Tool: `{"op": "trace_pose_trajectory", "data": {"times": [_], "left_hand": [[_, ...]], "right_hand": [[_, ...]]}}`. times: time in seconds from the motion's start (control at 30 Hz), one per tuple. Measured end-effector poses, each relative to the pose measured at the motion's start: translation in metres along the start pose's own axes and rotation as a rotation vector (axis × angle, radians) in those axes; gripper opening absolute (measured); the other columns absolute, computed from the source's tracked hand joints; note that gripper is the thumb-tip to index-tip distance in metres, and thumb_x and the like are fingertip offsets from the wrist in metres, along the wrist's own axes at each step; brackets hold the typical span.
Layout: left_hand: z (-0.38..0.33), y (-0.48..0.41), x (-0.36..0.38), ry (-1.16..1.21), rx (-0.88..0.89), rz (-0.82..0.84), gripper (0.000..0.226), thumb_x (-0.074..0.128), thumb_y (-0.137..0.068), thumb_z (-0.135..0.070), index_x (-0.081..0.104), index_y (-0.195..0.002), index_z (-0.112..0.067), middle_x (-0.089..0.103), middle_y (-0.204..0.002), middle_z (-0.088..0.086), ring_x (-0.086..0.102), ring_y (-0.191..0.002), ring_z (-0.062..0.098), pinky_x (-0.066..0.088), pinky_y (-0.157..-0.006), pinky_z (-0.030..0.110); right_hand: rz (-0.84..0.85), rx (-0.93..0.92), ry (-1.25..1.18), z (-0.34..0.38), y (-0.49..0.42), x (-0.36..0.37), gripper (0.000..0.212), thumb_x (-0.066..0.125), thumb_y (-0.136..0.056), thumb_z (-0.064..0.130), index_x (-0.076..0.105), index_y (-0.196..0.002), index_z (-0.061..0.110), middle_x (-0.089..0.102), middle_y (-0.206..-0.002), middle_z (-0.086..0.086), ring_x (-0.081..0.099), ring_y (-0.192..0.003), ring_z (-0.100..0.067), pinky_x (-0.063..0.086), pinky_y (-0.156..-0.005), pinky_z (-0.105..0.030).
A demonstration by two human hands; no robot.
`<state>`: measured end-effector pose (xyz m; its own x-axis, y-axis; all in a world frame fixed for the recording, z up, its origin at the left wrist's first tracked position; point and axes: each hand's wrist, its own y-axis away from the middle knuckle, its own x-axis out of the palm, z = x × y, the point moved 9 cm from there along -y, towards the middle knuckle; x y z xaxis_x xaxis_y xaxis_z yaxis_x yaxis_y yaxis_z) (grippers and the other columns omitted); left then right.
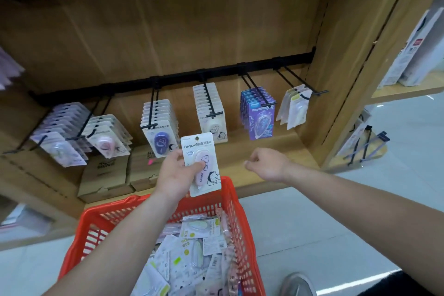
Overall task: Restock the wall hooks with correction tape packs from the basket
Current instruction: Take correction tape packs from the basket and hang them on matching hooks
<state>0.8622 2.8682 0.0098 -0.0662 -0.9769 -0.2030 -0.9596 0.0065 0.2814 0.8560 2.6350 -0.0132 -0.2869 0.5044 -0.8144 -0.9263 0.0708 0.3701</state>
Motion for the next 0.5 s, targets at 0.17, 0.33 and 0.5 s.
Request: {"op": "trace_pose_trajectory", "data": {"times": [0.17,0.33,0.5], "left_hand": [[0.010,0.006,-0.045,-0.012,-0.011,-0.008,0.032,0.075,-0.091,-0.005,0.058,-0.116,-0.015,0.077,-0.106,0.001,0.076,-0.089,0.015,0.058,-0.072,0.031],[-0.005,-0.008,-0.067,-0.178,0.090,-0.041,0.031,0.080,-0.087,-0.008,0.064,-0.112,-0.016,0.076,-0.105,0.001,0.074,-0.090,0.014,0.059,-0.075,0.033],[0.001,-0.024,-0.116,-0.293,0.087,-0.100,0.031,0.079,-0.087,-0.007,0.064,-0.113,-0.015,0.076,-0.105,0.002,0.072,-0.089,0.015,0.059,-0.084,0.038]], "right_hand": [[0.074,-0.193,0.191,0.078,0.024,0.033,0.045,0.053,-0.098,0.050,0.063,-0.123,0.014,0.062,-0.126,-0.008,0.057,-0.120,-0.029,0.048,-0.098,-0.042],[0.099,-0.230,0.207,0.109,0.017,0.041,0.044,0.055,-0.097,0.052,0.066,-0.115,0.013,0.065,-0.119,-0.007,0.060,-0.112,-0.029,0.050,-0.098,-0.046],[0.097,-0.271,0.211,0.133,0.003,0.048,0.041,0.056,-0.099,0.050,0.064,-0.120,0.016,0.063,-0.125,-0.003,0.057,-0.115,-0.025,0.048,-0.099,-0.041]]}}
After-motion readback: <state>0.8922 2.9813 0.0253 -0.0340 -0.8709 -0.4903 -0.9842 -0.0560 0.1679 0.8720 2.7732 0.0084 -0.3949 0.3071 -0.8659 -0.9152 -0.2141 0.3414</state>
